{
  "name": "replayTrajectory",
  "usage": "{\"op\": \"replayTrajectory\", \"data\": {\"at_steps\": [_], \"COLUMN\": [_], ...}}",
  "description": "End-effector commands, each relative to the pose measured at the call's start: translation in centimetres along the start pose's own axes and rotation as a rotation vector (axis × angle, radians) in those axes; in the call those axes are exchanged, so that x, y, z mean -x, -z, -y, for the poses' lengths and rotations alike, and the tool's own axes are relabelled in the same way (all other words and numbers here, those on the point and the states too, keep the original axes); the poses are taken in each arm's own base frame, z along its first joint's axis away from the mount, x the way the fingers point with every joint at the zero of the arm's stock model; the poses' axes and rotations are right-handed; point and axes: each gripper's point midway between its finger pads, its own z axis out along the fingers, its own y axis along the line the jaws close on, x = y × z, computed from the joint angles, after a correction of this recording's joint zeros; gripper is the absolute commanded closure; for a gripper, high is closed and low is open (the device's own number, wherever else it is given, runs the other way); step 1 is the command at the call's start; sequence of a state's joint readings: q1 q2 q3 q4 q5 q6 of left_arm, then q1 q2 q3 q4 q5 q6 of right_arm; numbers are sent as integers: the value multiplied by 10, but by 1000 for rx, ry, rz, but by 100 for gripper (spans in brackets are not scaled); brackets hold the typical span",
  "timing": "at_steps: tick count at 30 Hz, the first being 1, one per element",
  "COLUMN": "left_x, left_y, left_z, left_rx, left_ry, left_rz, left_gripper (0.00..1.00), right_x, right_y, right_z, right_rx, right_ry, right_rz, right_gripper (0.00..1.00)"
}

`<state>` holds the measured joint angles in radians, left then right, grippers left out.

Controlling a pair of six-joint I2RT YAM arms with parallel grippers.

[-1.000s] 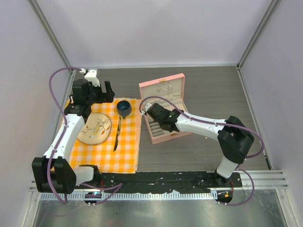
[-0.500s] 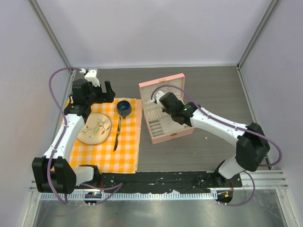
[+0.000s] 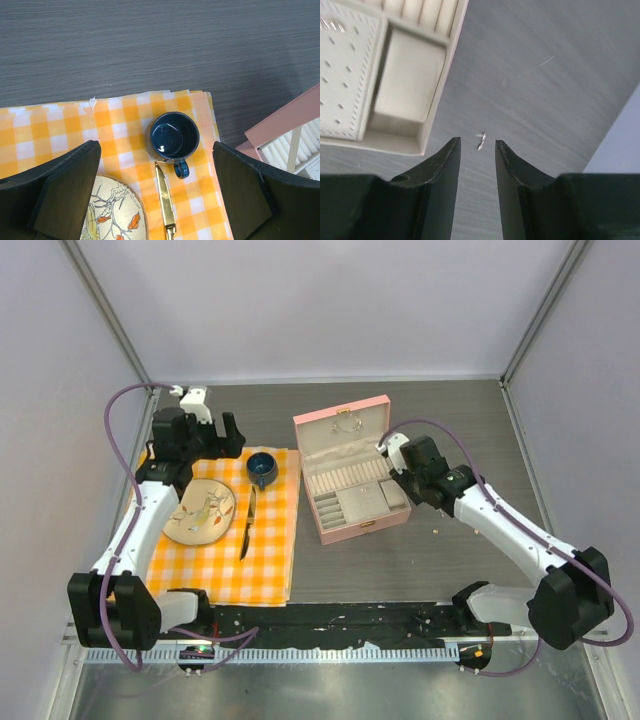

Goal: Organize the mixed jewelry

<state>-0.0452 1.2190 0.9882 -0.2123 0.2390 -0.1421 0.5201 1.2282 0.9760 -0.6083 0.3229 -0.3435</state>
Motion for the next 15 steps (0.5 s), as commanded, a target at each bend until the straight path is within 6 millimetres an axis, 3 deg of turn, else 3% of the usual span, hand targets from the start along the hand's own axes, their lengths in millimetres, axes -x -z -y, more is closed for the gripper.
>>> {"op": "replayTrajectory", "data": {"at_steps": [1,15], "left_x": [17,13], "left_y": [5,5], "left_z": [6,7], "left_rx": [-34,-43], "left_ry": [-19,-23], "left_rz": [69,60], "left_gripper": [0,0], "right_x": [-39,-94], "right_y": [-15,-51], "right_z": [-15,-1], "right_rx": [88,166], "right_ry": [-44,-123], "right_rz": [-74,-190], "right_gripper": [60,60]}}
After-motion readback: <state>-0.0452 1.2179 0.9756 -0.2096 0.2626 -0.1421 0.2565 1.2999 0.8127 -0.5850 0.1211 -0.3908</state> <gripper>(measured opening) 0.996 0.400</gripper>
